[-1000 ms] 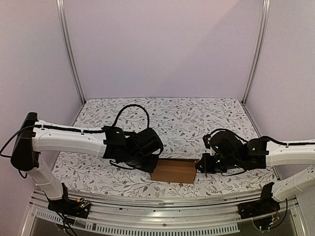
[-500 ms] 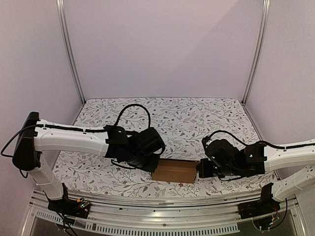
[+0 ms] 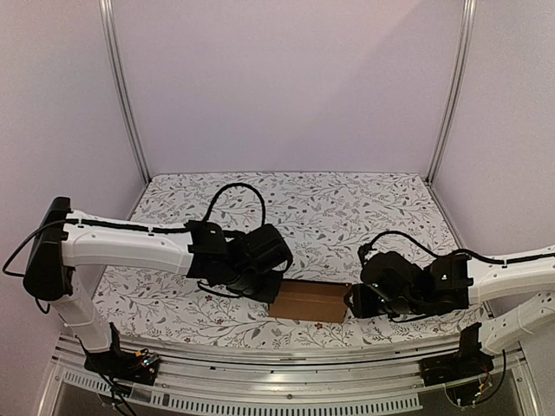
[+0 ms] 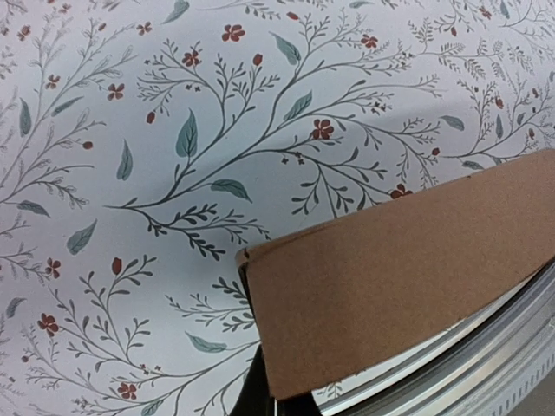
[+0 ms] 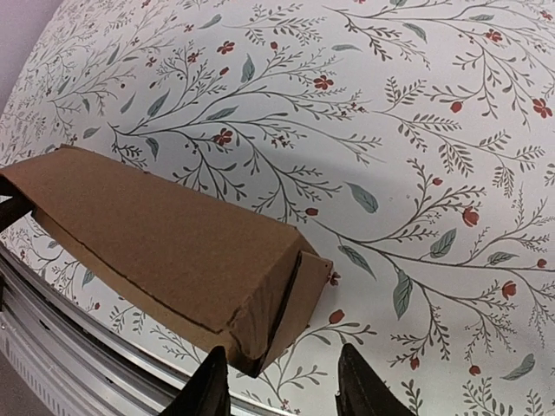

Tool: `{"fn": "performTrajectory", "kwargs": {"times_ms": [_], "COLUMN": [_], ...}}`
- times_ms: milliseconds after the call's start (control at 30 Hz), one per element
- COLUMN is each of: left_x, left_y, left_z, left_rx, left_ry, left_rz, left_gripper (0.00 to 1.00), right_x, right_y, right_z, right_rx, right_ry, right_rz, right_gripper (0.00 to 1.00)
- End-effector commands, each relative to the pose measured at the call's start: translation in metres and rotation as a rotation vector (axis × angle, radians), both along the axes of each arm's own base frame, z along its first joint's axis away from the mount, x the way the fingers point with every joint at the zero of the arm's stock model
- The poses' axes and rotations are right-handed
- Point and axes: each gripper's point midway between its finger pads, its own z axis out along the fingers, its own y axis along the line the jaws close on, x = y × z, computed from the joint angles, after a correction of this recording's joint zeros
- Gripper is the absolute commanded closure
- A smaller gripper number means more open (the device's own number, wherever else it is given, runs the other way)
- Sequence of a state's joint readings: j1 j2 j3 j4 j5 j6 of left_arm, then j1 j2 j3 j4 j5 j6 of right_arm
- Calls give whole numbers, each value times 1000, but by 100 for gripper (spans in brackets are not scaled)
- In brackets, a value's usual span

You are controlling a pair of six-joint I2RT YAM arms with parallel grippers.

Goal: Fold the paper box

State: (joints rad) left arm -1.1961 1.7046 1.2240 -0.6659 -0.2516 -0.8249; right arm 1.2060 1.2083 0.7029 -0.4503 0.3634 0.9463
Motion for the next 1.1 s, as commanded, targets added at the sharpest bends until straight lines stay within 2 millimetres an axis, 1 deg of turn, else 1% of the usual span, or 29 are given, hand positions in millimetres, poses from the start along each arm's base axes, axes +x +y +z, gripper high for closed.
{"fn": "performTrajectory", "kwargs": {"times_ms": [0,33,167,267,300,333,367,433,533,633,733,767,933,1067], "left_x": [-33,-33,-32,-32,-32,-32,-31,-31,-30,-30,-29,-29,-30,-30], "left_y": [24,24,23,23,23,22,22,22,22,21,21,20,20,19], "left_z": [-55,-56,-56,-56,-56,-56,-55,-55,-55,-54,-54,-54,-54,-53], "left_rx": [163,164,164,166,166,163,162,164,163,159,156,155,152,149], "left_ry": [148,149,146,145,146,145,143,142,140,139,138,139,142,143], "left_rz": [-32,-32,-32,-31,-31,-29,-29,-28,-23,-18,-13,-12,-7,-2], "left_gripper": [100,100,100,100,100,100,100,100,100,100,100,100,100,100], "right_x": [-2,-3,-3,3,6,10,13,20,30,38,44,45,47,44], "right_y": [-2,0,4,3,1,1,0,2,5,16,27,30,47,54], "right_z": [35,45,80,106,111,116,119,124,129,127,118,115,84,60], "right_rx": [6,18,65,87,78,73,63,44,11,-3,-14,-12,-17,-34], "right_ry": [-41,-53,-99,-156,-179,-196,-210,-239,-281,-308,-316,-318,-287,-263], "right_rz": [47,69,112,103,96,88,80,63,41,40,39,41,58,58], "right_gripper": [54,52,50,49,51,53,58,70,80,90,100,100,100,100]}}
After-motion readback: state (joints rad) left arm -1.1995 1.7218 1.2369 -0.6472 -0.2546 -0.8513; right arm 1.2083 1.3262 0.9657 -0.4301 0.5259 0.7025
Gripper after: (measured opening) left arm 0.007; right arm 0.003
